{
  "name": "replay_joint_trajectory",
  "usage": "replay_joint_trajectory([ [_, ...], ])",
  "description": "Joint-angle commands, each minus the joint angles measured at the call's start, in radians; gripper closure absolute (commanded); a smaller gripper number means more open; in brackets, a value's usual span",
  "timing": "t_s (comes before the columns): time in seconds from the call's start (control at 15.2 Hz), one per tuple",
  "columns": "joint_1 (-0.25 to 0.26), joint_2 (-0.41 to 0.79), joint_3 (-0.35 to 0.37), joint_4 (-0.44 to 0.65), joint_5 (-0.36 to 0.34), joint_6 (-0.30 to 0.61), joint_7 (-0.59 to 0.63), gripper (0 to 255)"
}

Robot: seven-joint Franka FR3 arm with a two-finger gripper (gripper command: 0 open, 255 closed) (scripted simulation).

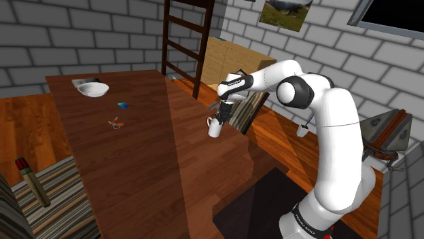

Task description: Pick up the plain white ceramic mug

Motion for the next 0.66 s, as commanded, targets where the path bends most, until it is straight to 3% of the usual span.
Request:
replay_joint_trajectory([
  [0.0, 0.001, -0.018, -0.002, -0.002, -0.003, -0.016, 0.002, 255],
  [0.59, 0.005, -0.071, -0.008, 0.013, -0.012, -0.083, 0.010, 255],
])
